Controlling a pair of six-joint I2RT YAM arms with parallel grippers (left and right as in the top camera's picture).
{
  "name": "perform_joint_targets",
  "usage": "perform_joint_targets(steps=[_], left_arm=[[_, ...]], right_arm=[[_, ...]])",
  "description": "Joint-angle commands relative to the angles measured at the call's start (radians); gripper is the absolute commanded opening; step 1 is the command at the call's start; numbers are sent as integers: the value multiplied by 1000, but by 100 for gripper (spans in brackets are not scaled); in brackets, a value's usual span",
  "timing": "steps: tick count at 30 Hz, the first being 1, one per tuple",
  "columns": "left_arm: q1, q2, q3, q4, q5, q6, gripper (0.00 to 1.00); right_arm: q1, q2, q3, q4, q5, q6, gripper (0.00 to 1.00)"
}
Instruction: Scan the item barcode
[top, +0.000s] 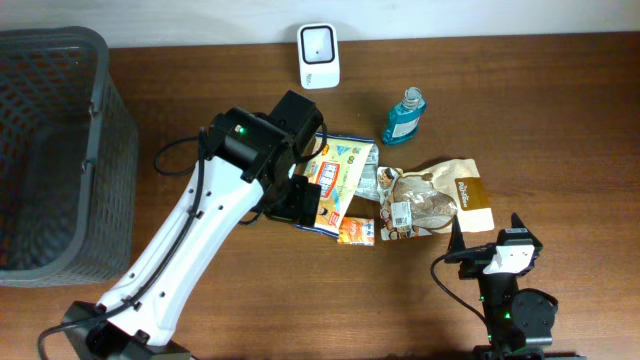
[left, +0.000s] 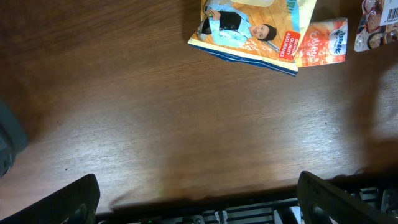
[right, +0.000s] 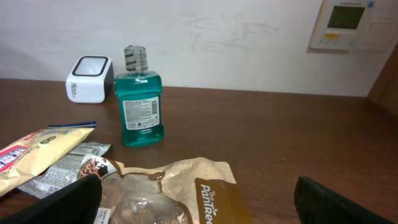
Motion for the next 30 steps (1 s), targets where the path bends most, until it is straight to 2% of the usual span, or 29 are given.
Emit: perform_joint_targets(steps=[1,2,4,8,10,13,18,30], left_arm=[[5,-21,6,1,-14,2,99],[5,-21,6,1,-14,2,99],[5,-21,6,1,-14,2,99],[5,-21,6,1,-14,2,99],[5,-21,6,1,-14,2,99],[5,-21,6,1,-14,2,99],[5,-21,6,1,-14,2,99],[5,-21,6,1,-14,2,99]], right_arm=[[6,-6,-8,5,11,0,98],[6,-7,-8,31,6,1,98],[6,-7,-8,116,-146,91,98],[6,-7,-8,196,-629,361,98],[6,-7,-8,239,-776,461,98],[6,-7,-8,348,-795,539,98],[6,-7,-8,489,-783,541,98],[6,-6,-3,570,-762,540,98]])
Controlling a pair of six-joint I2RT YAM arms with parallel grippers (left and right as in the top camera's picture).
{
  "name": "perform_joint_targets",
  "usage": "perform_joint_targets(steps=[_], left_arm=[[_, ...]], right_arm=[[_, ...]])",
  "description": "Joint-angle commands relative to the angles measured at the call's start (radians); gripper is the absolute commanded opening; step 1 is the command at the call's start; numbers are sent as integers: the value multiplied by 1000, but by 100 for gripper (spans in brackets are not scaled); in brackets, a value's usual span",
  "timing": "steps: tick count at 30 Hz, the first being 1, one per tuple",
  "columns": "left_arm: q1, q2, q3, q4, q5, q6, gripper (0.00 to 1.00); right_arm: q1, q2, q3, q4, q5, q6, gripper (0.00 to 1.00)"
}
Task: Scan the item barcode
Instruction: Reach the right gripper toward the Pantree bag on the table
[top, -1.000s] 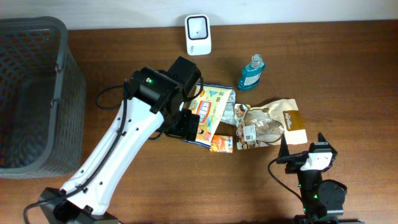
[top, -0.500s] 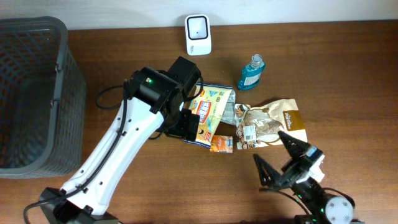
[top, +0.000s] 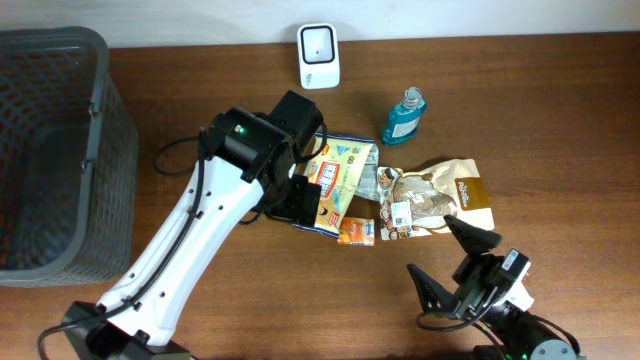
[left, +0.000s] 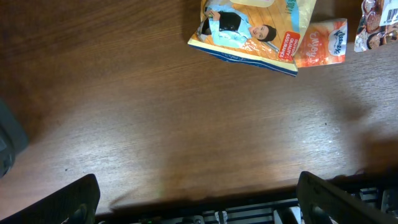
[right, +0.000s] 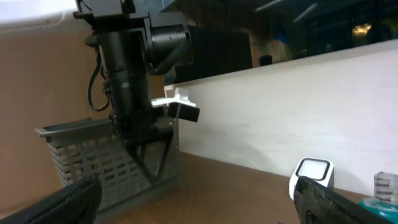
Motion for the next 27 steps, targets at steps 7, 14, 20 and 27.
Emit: perform_joint_targets(steps=[7,14,20,27], left_arm=[[5,-21,6,0,-14,1,99],[5,-21,6,0,-14,2,99],[5,-21,6,0,-14,1,99],[5,-21,6,0,-14,2,99]], right_arm=[[4,-6,23,9,42,10,98],[4,-1,42,5,60,7,98],[4,24,84,-8,64,-32,99],[4,144,301,-311,71,-216,98]])
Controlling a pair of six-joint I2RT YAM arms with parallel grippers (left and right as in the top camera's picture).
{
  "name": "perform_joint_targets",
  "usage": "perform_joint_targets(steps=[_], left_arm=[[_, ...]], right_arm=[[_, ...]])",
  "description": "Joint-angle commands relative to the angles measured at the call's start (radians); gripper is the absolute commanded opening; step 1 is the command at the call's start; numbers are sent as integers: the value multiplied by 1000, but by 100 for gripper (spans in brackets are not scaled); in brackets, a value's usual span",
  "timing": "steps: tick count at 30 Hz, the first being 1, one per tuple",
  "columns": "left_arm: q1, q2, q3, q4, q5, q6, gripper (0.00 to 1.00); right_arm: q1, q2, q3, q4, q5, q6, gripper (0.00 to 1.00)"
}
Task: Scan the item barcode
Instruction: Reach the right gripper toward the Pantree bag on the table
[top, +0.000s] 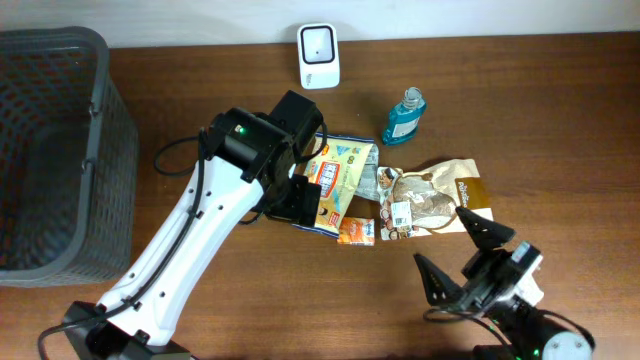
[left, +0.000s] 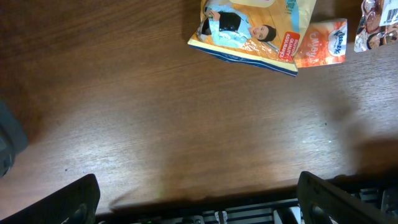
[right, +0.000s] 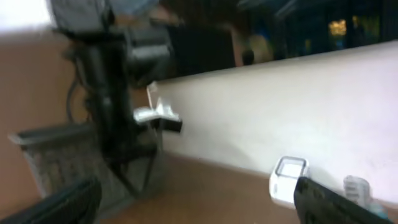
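A pile of packets lies mid-table: a yellow-orange snack bag, a small orange packet and a brown cookie bag with a white label. The white scanner stands at the back edge, and it shows blurred in the right wrist view as scanner. My left gripper hangs open over the pile's left edge, with the snack bag above its empty fingers. My right gripper is open and empty in front of the cookie bag, pointing left across the table.
A teal mouthwash bottle stands right of the scanner. A large grey mesh basket fills the far left. A black cable loops beside the left arm. The table's front edge runs just below the right arm.
My right gripper has shifted a little to the right and turned, and its view is now blurred, with the scanner further left in it. The left arm and the packets are unchanged.
At first my right gripper sat low near the front edge, facing the mouthwash bottle and cookie bag. Then it stood raised with fingers spread, facing the basket and the left arm, and now it sits slightly further right. My left gripper stayed open over the pile throughout.
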Motion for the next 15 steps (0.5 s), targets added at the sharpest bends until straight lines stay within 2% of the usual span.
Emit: perform_joint_targets(steps=[1,7,12,15], left_arm=[[5,-21,6,-1,-14,2,99],[5,-21,6,-1,-14,2,99],[5,-21,6,-1,-14,2,99],[5,-21,6,-1,-14,2,99]], right_arm=[[4,87,145,-107,11,-125,98],[4,269,378,-339,15,-155,98],[4,474,602,-669,15,-267,98],[5,608,716,-798,-35,-286,98]])
